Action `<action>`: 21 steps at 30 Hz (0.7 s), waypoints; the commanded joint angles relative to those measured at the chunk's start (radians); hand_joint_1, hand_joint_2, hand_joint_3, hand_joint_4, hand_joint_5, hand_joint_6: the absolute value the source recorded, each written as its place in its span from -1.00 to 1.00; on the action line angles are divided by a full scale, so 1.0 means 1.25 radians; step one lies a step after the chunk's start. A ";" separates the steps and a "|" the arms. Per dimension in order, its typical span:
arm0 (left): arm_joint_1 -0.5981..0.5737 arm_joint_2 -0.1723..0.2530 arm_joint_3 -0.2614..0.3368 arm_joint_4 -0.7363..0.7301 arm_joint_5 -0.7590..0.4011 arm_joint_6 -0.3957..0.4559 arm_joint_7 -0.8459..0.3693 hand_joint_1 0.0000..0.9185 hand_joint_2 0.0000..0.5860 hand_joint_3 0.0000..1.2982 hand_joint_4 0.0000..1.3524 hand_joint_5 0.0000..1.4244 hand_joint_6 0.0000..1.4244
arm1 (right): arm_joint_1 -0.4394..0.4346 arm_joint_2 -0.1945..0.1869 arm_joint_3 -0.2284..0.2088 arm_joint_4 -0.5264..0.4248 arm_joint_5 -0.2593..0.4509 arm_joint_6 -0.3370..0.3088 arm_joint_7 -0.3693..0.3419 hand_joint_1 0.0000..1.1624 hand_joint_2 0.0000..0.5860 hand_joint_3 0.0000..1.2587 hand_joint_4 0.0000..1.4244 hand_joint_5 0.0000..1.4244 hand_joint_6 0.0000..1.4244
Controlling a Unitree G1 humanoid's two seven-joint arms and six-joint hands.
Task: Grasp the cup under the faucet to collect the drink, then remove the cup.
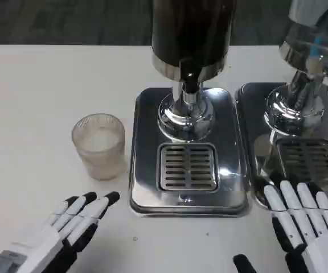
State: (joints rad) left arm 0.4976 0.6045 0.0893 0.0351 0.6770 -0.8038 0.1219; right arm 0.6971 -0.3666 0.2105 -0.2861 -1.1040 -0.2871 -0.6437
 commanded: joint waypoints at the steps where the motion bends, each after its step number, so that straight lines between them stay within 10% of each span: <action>1: 0.002 0.006 -0.002 0.008 -0.009 0.007 0.004 -1.00 -0.68 -1.00 -1.00 -1.00 -1.00 | 0.001 -0.005 0.003 -0.005 0.017 -0.003 -0.001 -0.45 0.25 -0.90 -1.00 -1.00 -1.00; 21: -0.025 -0.013 0.014 0.061 -0.078 -0.063 0.063 -1.00 -0.69 -1.00 -1.00 -1.00 -1.00 | -0.010 0.006 0.006 -0.014 0.048 -0.002 0.005 -0.41 0.25 -0.79 -1.00 -1.00 -0.98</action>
State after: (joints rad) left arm 0.4881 0.5998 0.0905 0.0746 0.6218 -0.8268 0.1505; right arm 0.6918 -0.3646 0.2113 -0.2861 -1.0581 -0.2884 -0.6435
